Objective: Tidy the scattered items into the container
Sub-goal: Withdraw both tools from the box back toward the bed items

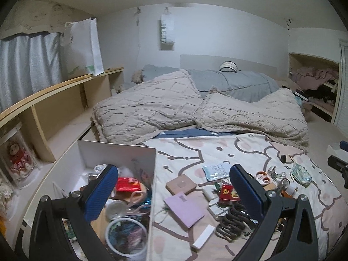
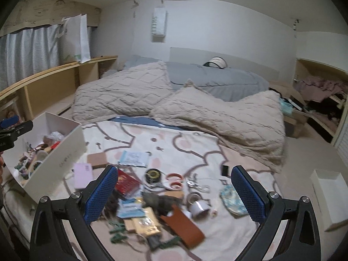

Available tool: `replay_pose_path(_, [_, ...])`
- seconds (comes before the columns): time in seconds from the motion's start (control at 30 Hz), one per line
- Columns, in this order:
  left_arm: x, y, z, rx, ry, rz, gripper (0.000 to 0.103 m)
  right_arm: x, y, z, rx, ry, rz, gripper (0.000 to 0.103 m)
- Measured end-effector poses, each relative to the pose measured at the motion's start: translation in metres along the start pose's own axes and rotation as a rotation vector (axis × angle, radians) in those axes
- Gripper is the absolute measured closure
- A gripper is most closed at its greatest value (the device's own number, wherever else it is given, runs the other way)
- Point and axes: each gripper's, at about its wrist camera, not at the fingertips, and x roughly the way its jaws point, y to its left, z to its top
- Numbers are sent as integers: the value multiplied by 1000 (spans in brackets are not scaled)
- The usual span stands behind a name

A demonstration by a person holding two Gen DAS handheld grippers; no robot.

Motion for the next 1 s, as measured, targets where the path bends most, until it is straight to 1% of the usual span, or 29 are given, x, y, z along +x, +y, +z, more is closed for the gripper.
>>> replay_pose_path(0.23, [4,-26,-8,32,7,-45,0,-7,-30,-15,47,-11,-36,0])
replay_pose_path(0.5, [4,-40,-16,28,-8,-87,0,-7,-50,-30,74,-22,-44,0])
replay_pose_path(0.77, [3,-50,-23,21,-32,-130,0,-5,-62,-39,117,-34,-24,0])
replay_pose_path(1.0, [13,-65,-40,47,-5,-157,0,6,-62,-52,122,-26,7,0])
